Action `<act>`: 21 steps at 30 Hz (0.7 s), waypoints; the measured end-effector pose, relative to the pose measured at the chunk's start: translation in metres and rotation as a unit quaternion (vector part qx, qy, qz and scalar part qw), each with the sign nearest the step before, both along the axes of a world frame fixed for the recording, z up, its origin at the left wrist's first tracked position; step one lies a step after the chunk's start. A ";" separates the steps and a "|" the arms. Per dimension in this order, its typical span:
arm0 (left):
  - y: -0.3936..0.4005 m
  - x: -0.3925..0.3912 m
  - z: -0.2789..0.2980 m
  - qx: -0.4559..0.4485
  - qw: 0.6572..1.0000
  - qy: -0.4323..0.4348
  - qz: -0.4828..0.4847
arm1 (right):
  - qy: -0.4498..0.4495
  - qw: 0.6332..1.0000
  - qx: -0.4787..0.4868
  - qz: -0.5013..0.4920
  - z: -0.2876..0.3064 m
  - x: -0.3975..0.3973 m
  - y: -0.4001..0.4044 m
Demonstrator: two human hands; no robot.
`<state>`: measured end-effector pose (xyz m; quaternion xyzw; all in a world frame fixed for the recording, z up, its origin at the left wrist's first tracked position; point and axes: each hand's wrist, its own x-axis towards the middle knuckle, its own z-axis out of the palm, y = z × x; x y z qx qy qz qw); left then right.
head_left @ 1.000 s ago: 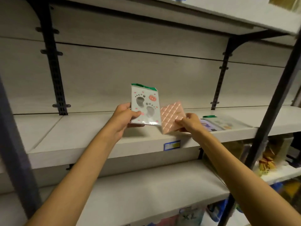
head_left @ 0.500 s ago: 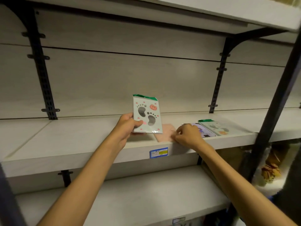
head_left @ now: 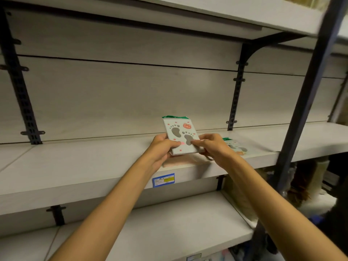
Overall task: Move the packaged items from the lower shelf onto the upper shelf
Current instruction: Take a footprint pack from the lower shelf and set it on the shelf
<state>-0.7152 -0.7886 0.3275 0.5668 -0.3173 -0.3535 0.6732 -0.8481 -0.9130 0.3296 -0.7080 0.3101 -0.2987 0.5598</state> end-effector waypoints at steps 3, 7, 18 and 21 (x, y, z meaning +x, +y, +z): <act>-0.017 -0.010 0.003 0.053 0.993 -0.108 0.003 | -0.042 0.999 0.025 -0.023 -0.001 -0.011 -0.023; -0.027 -0.006 0.006 0.141 0.902 -0.404 0.065 | -0.029 0.992 0.040 -0.115 -0.004 -0.032 -0.065; -0.020 0.002 -0.012 0.183 0.821 -0.533 0.092 | 0.119 0.950 -0.075 -0.278 -0.024 -0.088 -0.152; -0.019 0.000 -0.012 0.180 0.820 -0.533 0.101 | 0.161 0.936 -0.117 -0.289 -0.028 -0.090 -0.161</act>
